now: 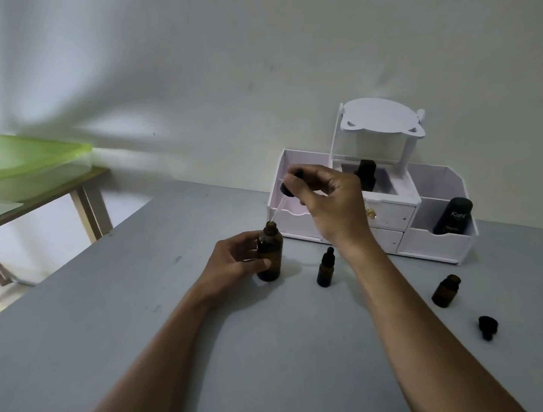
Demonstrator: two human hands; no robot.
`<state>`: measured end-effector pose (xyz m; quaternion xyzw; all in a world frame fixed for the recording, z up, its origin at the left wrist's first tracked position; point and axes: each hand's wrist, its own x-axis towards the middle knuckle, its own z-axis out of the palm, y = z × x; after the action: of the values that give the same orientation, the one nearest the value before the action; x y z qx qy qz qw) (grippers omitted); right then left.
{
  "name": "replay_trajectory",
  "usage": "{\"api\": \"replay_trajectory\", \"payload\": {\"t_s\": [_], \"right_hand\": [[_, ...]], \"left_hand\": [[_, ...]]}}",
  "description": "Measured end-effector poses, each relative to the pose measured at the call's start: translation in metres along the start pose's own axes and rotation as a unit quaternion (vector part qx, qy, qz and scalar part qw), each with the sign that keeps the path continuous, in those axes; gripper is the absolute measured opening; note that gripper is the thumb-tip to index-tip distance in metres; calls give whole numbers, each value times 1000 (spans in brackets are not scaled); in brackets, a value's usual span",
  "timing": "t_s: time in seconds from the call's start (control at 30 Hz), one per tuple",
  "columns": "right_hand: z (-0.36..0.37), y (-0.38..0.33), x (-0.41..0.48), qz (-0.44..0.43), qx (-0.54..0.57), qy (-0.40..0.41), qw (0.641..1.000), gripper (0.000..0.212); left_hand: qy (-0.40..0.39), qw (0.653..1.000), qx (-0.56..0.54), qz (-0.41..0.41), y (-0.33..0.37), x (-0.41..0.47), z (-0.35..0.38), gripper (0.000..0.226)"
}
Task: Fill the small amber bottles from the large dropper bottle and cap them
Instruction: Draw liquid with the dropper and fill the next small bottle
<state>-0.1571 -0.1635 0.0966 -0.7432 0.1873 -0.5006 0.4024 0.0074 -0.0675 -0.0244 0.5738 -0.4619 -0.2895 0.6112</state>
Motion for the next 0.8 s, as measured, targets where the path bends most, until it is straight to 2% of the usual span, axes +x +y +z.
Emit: {"api": "replay_trajectory", "payload": {"t_s": [0.1,0.37,0.8], "right_hand": [[11,5,-3,10,-13,-15,1000,22],[26,35,-16,74,-90,-84,990,21],[37,35,-18,42,-110,-28,993,7]], "left_hand": [[-4,1000,6,0,0,0,1,58],[-7,1000,27,8,-1,1,0,55],[-9,999,31,1,-1,1,0,53]]}}
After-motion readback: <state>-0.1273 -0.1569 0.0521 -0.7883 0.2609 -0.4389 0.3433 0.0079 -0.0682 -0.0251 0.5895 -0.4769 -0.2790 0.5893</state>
